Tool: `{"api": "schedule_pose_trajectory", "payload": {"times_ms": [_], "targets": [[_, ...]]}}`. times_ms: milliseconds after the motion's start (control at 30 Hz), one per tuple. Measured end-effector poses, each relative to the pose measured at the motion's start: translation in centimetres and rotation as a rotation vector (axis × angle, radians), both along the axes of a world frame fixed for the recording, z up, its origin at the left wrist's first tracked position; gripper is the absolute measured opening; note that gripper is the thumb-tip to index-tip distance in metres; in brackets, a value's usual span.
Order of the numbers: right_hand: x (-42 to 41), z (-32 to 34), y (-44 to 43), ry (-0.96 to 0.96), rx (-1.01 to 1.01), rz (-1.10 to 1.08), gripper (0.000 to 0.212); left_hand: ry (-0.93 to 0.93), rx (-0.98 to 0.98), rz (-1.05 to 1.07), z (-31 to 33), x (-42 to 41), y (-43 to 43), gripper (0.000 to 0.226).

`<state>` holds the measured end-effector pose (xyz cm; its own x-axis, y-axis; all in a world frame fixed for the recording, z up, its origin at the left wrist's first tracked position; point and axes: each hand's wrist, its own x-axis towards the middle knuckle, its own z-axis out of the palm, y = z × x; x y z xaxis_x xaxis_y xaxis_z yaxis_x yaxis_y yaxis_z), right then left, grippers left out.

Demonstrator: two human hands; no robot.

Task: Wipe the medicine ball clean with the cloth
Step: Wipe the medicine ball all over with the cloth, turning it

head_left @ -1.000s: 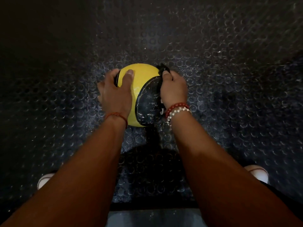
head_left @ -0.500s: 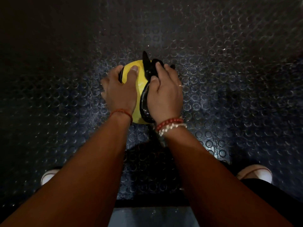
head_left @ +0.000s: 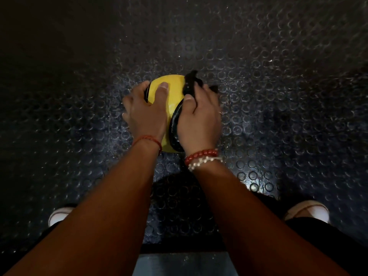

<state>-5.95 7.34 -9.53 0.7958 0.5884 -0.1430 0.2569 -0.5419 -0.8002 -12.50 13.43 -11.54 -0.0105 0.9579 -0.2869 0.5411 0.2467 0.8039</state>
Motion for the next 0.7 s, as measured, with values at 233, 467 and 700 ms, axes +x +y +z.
{"api": "schedule_pose_trajectory", "payload": {"times_ms": [233, 467, 700], "targets": [[1.5, -0.3, 0.7, -0.087, 0.012, 0.08, 0.039, -0.011, 0.005, -0.007, 0.0, 0.0, -0.2, 0.058], [5.4, -1.6, 1.3, 0.381, -0.092, -0.097, 0.027, -0.048, 0.0, 0.008, -0.2, -0.2, -0.4, 0.057], [0.5, -0.3, -0.1, 0.05, 0.013, -0.02, 0.039, -0.01, 0.007, 0.006, 0.0, 0.1, 0.0, 0.055]]}}
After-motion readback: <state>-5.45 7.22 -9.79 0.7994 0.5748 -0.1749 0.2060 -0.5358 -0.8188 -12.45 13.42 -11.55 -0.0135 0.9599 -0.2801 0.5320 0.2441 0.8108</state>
